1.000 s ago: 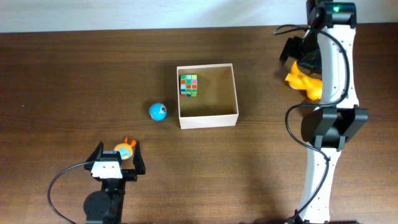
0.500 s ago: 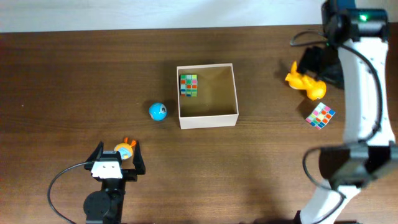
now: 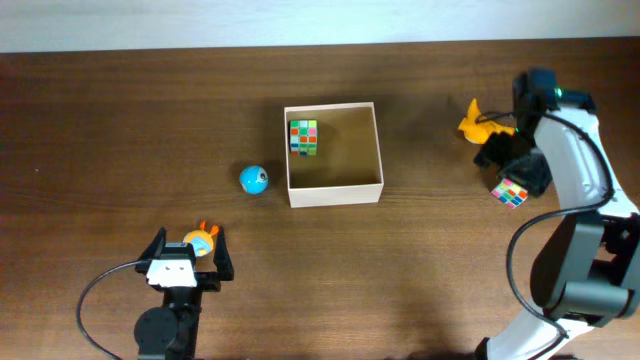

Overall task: Pack container
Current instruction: 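Move the right gripper right toward the second Rubik's cube, then lower the right gripper and grasp the second Rubik's cube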

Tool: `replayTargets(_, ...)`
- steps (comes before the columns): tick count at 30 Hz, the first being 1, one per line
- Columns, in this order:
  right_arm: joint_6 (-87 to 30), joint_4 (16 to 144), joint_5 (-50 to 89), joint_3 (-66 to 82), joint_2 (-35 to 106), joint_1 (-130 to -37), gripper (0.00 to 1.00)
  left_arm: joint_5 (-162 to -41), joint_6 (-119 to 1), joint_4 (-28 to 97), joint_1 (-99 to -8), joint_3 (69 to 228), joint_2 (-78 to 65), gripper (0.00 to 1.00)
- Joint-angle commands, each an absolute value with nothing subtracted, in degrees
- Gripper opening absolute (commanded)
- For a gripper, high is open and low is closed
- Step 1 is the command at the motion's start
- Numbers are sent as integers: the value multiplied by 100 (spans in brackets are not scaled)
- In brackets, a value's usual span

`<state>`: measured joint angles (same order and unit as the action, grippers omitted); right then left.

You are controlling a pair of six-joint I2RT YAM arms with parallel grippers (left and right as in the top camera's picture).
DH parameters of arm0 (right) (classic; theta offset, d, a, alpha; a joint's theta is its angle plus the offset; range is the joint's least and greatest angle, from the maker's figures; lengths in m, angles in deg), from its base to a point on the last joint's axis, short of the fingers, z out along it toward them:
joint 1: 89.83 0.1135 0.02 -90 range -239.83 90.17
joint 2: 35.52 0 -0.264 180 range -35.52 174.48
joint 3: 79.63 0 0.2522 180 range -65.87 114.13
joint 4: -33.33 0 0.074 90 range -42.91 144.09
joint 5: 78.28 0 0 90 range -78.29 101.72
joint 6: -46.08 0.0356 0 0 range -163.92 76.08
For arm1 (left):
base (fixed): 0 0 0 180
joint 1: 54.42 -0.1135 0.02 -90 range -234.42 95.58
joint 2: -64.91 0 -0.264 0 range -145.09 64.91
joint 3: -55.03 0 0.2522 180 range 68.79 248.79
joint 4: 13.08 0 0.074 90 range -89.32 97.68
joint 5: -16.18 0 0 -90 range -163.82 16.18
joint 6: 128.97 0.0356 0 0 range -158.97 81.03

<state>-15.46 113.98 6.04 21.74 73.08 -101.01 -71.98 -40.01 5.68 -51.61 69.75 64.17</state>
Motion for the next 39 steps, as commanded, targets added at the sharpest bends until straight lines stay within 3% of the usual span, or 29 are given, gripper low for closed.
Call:
replayTargets(1,-2090,11203,1317,1844,7048,-10475,85,-7281,-3916,585,-5159,6957,6461,99)
replayTargets(10,-1795,10948,1603,1796,7048,-10971,85,-7281,-3916,588,-5159,6957,6461,99)
replayTargets(29,-1054,10139,1011,1475,7072,-10980,85,-7281,-3916,588,-5159,6957,6461,99)
replayTargets(35,-1036,9298,982,618,7072,-10980,95,-7281,-3916,588,-5159,6957,6461,99)
replayTargets(39,-1041,8810,969,288,7072,-10984,95,-7281,-3916,588,-5159,6957,6461,99)
